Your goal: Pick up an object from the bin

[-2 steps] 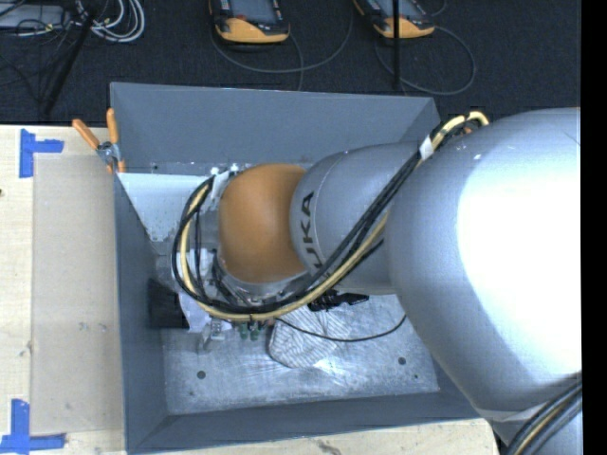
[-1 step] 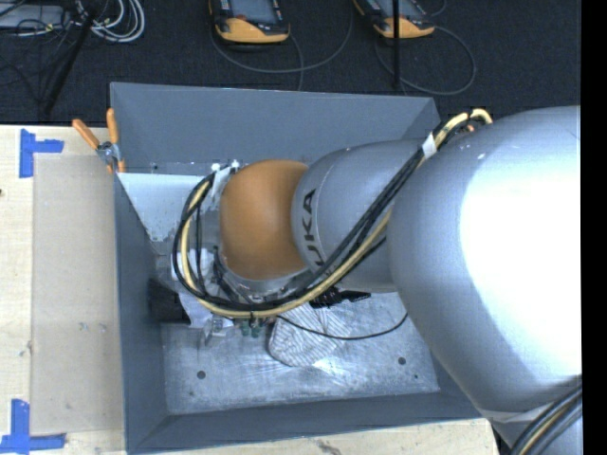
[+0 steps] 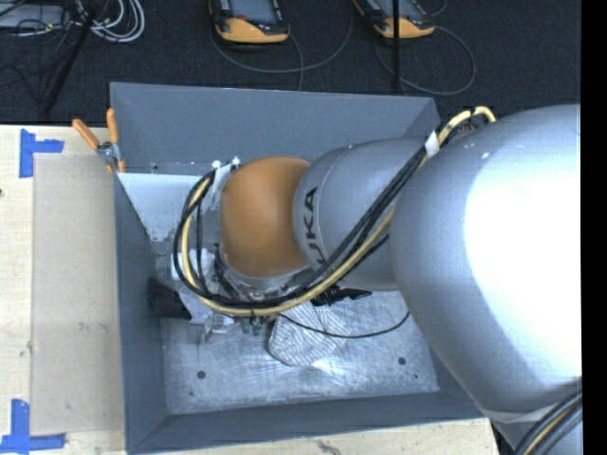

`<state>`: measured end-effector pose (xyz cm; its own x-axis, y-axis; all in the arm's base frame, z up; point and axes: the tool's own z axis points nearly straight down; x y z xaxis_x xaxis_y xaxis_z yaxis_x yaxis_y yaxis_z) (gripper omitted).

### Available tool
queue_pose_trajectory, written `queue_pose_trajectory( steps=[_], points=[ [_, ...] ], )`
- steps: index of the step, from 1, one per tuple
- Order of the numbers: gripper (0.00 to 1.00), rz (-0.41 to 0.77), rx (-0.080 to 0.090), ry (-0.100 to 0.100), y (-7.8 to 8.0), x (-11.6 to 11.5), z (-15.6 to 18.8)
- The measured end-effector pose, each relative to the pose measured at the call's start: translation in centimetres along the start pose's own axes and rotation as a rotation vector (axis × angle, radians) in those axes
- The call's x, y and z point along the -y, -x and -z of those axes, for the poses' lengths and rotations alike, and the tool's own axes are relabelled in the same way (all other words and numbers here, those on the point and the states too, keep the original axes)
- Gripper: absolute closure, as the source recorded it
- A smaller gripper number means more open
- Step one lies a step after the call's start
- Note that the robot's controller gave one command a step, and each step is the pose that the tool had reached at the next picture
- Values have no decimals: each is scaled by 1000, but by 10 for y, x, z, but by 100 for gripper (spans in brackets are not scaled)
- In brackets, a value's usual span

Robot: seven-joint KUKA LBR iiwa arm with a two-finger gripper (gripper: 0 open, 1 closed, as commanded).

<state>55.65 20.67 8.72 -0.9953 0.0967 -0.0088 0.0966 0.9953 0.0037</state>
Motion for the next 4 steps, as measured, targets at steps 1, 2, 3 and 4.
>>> queue_pose_trajectory(
  steps=[1,2,3,4],
  points=[
    [100,-2,3,0,1,0,3],
    [100,-3,4,0,2,0,5],
    [100,-4,4,-1,3,1,9],
    [100,-4,-6,-5,1,2,23]
  ],
)
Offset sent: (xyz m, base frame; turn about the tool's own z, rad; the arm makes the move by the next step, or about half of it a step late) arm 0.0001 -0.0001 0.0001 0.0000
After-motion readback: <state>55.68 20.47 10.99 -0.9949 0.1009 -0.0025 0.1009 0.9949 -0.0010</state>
